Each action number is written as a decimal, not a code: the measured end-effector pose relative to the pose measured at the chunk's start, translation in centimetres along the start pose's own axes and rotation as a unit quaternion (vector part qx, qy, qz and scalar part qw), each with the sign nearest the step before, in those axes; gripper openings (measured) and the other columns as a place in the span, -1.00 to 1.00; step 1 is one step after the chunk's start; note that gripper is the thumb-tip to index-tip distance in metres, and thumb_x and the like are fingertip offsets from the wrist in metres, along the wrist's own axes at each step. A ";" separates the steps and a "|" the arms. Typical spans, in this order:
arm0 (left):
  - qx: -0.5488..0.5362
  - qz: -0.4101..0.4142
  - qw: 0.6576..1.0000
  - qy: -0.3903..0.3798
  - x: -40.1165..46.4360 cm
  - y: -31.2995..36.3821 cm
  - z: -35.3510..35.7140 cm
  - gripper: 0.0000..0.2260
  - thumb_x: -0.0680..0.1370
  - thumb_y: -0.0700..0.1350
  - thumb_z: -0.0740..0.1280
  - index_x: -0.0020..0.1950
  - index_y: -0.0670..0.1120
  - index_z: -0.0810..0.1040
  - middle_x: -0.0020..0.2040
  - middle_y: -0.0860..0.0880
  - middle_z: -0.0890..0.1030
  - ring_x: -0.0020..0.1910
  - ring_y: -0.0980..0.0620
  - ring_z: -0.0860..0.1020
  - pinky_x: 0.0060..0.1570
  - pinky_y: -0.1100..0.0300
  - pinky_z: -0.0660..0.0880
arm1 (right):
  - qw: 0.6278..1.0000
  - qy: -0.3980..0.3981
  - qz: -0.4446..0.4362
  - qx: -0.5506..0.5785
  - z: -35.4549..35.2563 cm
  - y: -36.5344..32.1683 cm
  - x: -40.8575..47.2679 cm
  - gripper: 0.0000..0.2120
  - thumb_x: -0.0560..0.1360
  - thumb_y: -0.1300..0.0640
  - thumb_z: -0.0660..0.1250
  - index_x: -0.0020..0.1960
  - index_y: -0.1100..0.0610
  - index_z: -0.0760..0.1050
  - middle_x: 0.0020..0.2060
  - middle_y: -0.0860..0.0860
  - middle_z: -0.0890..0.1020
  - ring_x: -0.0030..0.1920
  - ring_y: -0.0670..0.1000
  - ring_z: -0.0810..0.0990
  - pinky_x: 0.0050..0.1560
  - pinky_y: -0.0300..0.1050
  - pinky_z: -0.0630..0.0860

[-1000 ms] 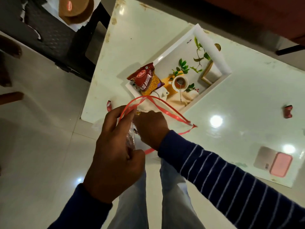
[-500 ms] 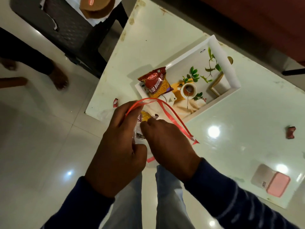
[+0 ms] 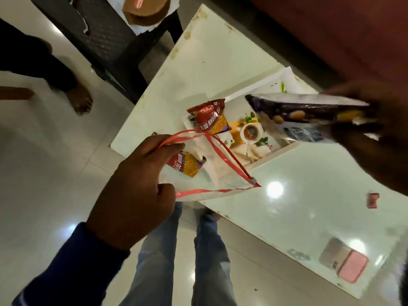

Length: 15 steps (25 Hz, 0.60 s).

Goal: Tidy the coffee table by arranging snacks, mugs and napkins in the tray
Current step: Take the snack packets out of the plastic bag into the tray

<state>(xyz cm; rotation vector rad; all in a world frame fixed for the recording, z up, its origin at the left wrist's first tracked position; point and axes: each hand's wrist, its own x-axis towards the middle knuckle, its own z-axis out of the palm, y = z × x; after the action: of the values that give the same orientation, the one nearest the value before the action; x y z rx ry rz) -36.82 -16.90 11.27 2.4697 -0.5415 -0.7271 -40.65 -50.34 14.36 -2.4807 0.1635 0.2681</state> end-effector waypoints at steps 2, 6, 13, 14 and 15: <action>0.007 -0.005 1.000 0.002 -0.3 0.1 0.3 -0.46 0.34 -0.31 0.29 0.31 -0.06 0.56 0.35 -0.03 0.51 0.07 -0.17 0.59 0.10 0.26 0.44 | 0.999 -0.038 0.017 -0.034 2.3 1.0 2.3 -0.66 0.42 -0.01 0.43 0.16 -0.19 0.45 0.00 -0.14 0.64 -0.01 0.01 0.68 -0.11 0.00 0.63; 0.003 0.001 1.000 -0.004 -0.7 -0.1 0.6 -0.46 0.31 -0.36 0.32 0.27 -0.06 0.59 0.33 -0.05 0.54 0.26 -0.18 0.55 0.14 0.04 0.53 | 0.969 -0.224 0.059 -0.089 10.0 3.7 8.1 -0.66 0.48 0.22 0.44 0.20 0.00 0.48 0.14 0.09 0.64 0.10 0.14 0.62 -0.08 -0.09 0.51; -0.001 0.005 1.000 -0.018 -1.2 -0.2 0.5 -0.56 0.32 -0.32 0.34 0.19 -0.12 0.61 0.25 -0.09 0.59 -0.05 -0.22 0.64 -0.09 0.31 0.46 | 0.923 -0.297 -0.039 -0.242 19.1 3.7 11.4 -0.61 0.53 0.17 0.36 0.33 -0.02 0.47 0.17 0.06 0.61 0.13 0.13 0.59 0.03 -0.02 0.48; -0.001 0.000 1.000 -0.024 -1.2 -0.3 0.6 -0.57 0.33 -0.32 0.38 0.19 -0.13 0.61 0.25 -0.10 0.59 -0.08 -0.23 0.65 -0.10 0.34 0.45 | 0.919 -0.287 -0.059 -0.263 19.8 3.5 11.4 -0.62 0.54 0.18 0.35 0.34 -0.02 0.46 0.17 0.06 0.62 0.14 0.14 0.59 0.03 -0.03 0.47; 0.002 -0.006 1.000 -0.030 -1.1 -0.4 0.7 -0.57 0.33 -0.32 0.42 0.20 -0.13 0.61 0.25 -0.11 0.59 -0.09 -0.23 0.65 -0.09 0.42 0.42 | 0.916 -0.277 -0.077 -0.279 20.3 3.1 11.5 -0.62 0.55 0.19 0.33 0.35 -0.02 0.46 0.18 0.07 0.62 0.15 0.15 0.59 0.05 -0.03 0.46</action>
<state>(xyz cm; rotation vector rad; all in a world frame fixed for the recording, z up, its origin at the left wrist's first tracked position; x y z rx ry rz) -37.94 -16.25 10.96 2.4638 -0.5510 -0.8072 -33.18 -41.12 -5.92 -2.8221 -0.3978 1.0555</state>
